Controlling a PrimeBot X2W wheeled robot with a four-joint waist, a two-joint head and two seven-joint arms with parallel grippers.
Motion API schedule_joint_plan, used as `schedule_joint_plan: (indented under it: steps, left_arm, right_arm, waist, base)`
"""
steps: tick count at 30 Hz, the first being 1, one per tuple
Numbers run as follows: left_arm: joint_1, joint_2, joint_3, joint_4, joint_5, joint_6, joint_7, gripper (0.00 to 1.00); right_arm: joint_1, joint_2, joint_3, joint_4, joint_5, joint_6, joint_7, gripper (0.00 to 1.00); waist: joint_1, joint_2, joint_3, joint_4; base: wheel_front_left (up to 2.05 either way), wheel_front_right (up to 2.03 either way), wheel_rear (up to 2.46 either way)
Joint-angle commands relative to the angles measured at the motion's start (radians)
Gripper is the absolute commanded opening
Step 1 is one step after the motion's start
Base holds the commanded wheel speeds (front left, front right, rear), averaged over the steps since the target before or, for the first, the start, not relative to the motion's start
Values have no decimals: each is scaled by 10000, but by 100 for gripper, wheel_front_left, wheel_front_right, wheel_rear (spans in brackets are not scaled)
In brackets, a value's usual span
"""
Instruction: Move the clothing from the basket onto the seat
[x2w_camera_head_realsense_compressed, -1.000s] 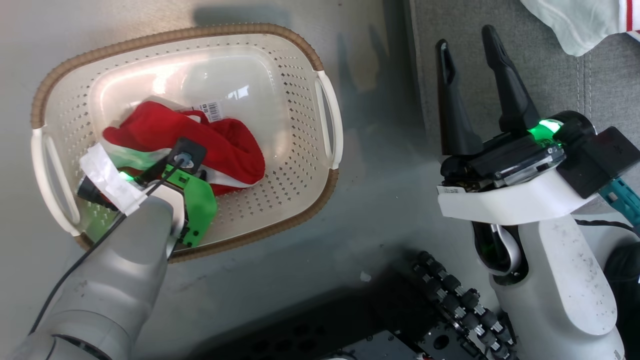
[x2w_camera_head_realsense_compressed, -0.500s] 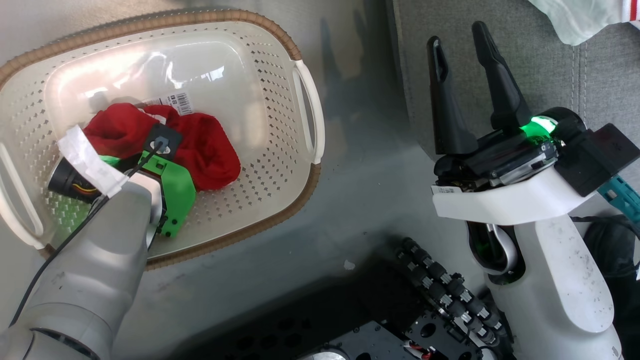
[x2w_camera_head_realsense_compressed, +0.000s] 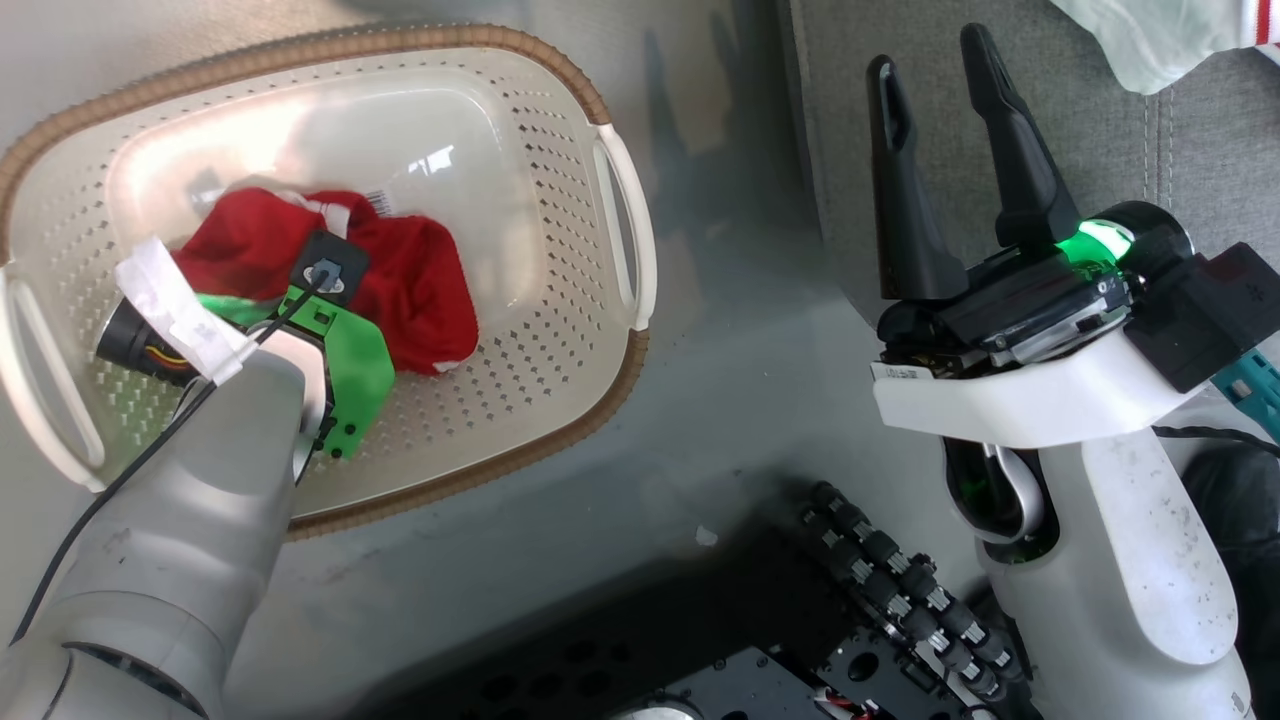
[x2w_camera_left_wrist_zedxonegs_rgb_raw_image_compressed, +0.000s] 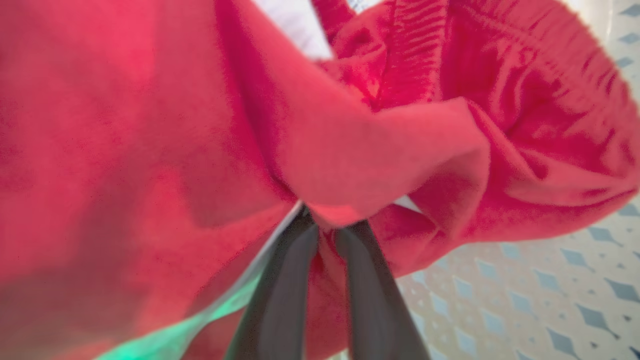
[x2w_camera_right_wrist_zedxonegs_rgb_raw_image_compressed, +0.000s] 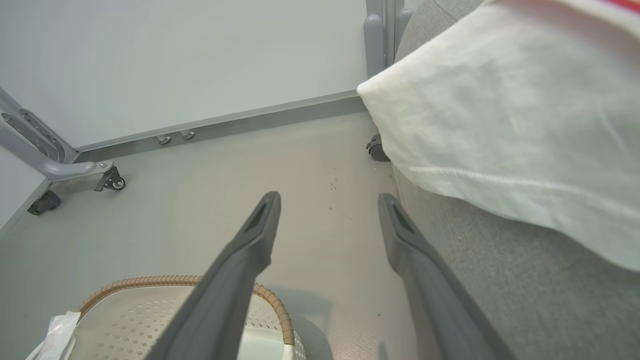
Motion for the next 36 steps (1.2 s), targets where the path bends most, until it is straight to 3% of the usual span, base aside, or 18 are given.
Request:
schedule_joint_plan:
  steps: [1,16,23,27,36]
  left_arm:
    - [20,-66,6,-54,-50,23,-207,0]
    - [639,-799,404,-700,-759,-252,-2580,0]
    - [1003,-1049,618,-1537,-1009,-228,-3067,0]
    - [1342,-966,941,-2578,-1109,-92,-3143,0]
    - [2768,-204,2013,-6162,-855,358,-3122,0]
  right_arm:
    - [-45,-4,-51,-13,-92,1,-30,100]
    - [781,-14,-564,257,-837,1,30,100]
    - [1347,-137,-893,117,-1090,1,428,100]
    - [1736,-185,-1052,-35,-1184,1,724,100]
    - [2485,-227,-1320,-215,-1254,1,1288,100]
  waist:
    - [0,-1,-271,179]
    - [0,-1,-2387,1288]
    - [0,-1,-3581,1849]
    - [0,-1,-4344,2152]
    - [0,-1,-5884,2592]
  base:
    - [0,0,0]
    - [0,0,0]
    - [0,0,0]
    - [0,0,0]
    - [0,0,0]
